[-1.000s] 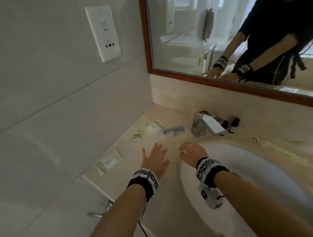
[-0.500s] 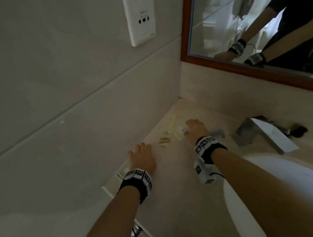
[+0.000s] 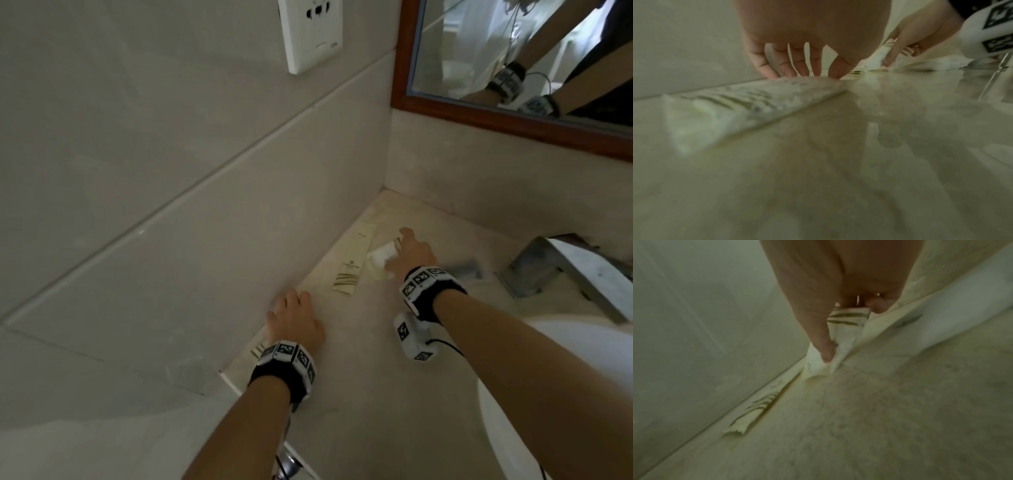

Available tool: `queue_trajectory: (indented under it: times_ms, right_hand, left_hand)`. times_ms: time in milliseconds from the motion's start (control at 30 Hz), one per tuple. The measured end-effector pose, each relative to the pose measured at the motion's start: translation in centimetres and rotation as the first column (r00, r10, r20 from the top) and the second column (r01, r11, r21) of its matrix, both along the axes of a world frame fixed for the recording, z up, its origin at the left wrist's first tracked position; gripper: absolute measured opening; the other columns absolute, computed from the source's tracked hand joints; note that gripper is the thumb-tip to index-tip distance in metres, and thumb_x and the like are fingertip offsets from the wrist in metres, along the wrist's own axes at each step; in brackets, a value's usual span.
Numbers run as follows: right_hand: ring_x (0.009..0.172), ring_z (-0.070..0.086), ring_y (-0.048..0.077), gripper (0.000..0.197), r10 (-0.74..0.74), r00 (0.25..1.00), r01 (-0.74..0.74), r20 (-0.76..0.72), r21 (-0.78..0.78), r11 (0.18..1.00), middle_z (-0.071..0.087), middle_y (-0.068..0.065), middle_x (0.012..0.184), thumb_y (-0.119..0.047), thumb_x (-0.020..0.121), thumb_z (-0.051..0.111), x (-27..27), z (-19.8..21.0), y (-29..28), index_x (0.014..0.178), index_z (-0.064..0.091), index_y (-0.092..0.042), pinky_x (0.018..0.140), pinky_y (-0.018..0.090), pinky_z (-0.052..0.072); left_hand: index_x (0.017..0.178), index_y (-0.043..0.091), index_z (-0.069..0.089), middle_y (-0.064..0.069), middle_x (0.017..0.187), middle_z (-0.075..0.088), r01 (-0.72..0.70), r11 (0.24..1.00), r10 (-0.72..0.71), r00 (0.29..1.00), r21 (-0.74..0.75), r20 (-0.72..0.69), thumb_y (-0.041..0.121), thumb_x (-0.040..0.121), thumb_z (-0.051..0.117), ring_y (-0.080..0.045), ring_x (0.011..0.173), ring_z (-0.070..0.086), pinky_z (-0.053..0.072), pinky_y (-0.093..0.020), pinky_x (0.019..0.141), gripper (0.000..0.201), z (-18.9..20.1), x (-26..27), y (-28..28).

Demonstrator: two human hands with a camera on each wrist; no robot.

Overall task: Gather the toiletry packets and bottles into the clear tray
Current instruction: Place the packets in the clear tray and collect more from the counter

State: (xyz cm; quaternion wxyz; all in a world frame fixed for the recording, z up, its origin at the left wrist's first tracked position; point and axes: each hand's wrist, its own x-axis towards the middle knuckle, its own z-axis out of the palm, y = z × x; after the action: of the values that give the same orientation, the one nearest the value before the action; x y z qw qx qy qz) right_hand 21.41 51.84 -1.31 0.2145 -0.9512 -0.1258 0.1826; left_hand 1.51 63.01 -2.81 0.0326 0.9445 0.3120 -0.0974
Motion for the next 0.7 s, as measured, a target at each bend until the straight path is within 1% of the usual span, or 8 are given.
queue_trajectory:
  times_ms: [100, 200, 300, 400, 533, 567, 633, 700]
  right_hand:
    - [0.112, 0.056, 0.037, 0.059, -0.061, 0.998, 0.057, 0.016, 0.206, 0.977, 0.057, 0.020, 0.124, -0.014, 0.086, 0.058, -0.8, 0.6, -0.2, 0.139, 0.033, -0.020, 0.094, 0.041, 0.049]
    - [0.111, 0.058, 0.037, 0.051, -0.098, 0.995, 0.095, -0.007, 0.346, 0.934, 0.059, 0.020, 0.124, -0.011, 0.087, 0.056, -1.4, 1.4, -0.4, 0.135, 0.039, -0.015, 0.092, 0.040, 0.050]
    - [0.107, 0.060, 0.036, 0.049, -0.111, 0.994, 0.100, 0.005, 0.395, 0.913, 0.061, 0.020, 0.122, -0.012, 0.086, 0.059, -2.0, 2.5, -0.6, 0.133, 0.043, -0.013, 0.088, 0.038, 0.051]
    - [0.107, 0.060, 0.035, 0.048, -0.108, 0.994, 0.092, 0.014, 0.415, 0.905, 0.062, 0.019, 0.121, -0.011, 0.087, 0.059, -2.9, 3.4, -1.1, 0.132, 0.044, -0.013, 0.087, 0.037, 0.051]
    - [0.108, 0.060, 0.035, 0.049, -0.077, 0.996, 0.051, 0.049, 0.399, 0.915, 0.062, 0.019, 0.120, -0.012, 0.086, 0.059, -4.4, 3.9, -2.4, 0.133, 0.043, -0.012, 0.089, 0.038, 0.050]
    - [0.109, 0.059, 0.035, 0.049, -0.069, 0.997, 0.047, 0.042, 0.396, 0.917, 0.061, 0.019, 0.121, -0.012, 0.086, 0.059, -4.8, 4.0, -2.9, 0.133, 0.043, -0.012, 0.089, 0.037, 0.050]
    - [0.111, 0.058, 0.033, 0.049, -0.046, 0.999, 0.037, 0.013, 0.411, 0.911, 0.060, 0.018, 0.122, -0.012, 0.086, 0.061, -5.7, 4.2, -3.9, 0.132, 0.044, -0.010, 0.090, 0.034, 0.048]
    - [0.110, 0.057, 0.031, 0.045, -0.019, 1.000, 0.014, 0.007, 0.436, 0.900, 0.061, 0.018, 0.121, -0.012, 0.085, 0.062, -6.3, 4.6, -5.1, 0.128, 0.048, -0.006, 0.086, 0.029, 0.045]
  left_hand:
    - [0.118, 0.010, 0.044, -0.011, 0.125, 0.048, 0.006, 1.000, -0.006, 1.000, -0.011, -0.014, 0.026, 0.088, 0.042, -0.029, 0.113, 0.047, 0.044, -0.041, 0.088, 0.034, 0.5, 0.0, 0.6]
    - [0.123, 0.011, 0.042, -0.010, 0.130, 0.045, -0.010, 1.000, 0.009, 0.998, -0.014, -0.062, 0.028, 0.089, 0.042, -0.029, 0.117, 0.047, 0.042, -0.043, 0.094, 0.038, 1.1, -1.0, 0.3]
    - [0.129, 0.016, 0.034, -0.009, 0.135, 0.037, -0.095, 0.995, 0.091, 0.985, -0.020, -0.148, 0.035, 0.087, 0.050, -0.029, 0.124, 0.040, 0.039, -0.046, 0.100, 0.049, 1.4, -2.6, -0.3]
    - [0.132, 0.020, 0.029, -0.008, 0.138, 0.032, -0.152, 0.988, 0.143, 0.968, -0.026, -0.207, 0.044, 0.083, 0.057, -0.030, 0.128, 0.034, 0.037, -0.047, 0.101, 0.062, 0.9, -3.8, -0.9]
    - [0.137, 0.020, 0.026, -0.008, 0.136, 0.039, -0.222, 0.967, 0.198, 0.963, -0.123, -0.180, 0.037, 0.084, 0.055, -0.030, 0.126, 0.039, 0.032, -0.050, 0.106, 0.062, 0.8, -4.6, -1.5]
    - [0.137, 0.019, 0.028, -0.008, 0.137, 0.042, -0.237, 0.957, 0.207, 0.962, -0.168, -0.177, 0.035, 0.086, 0.054, -0.030, 0.127, 0.041, 0.030, -0.051, 0.108, 0.060, 1.0, -4.7, -1.7]
    - [0.131, 0.017, 0.040, -0.008, 0.135, 0.049, -0.253, 0.936, 0.225, 0.964, -0.244, -0.139, 0.033, 0.088, 0.049, -0.029, 0.126, 0.045, 0.028, -0.050, 0.110, 0.046, 1.6, -4.6, -2.4]
    - [0.119, 0.015, 0.054, -0.009, 0.127, 0.056, -0.253, 0.920, 0.245, 0.967, -0.298, -0.066, 0.034, 0.089, 0.046, -0.030, 0.120, 0.050, 0.033, -0.049, 0.107, 0.036, 2.5, -4.1, -3.6]
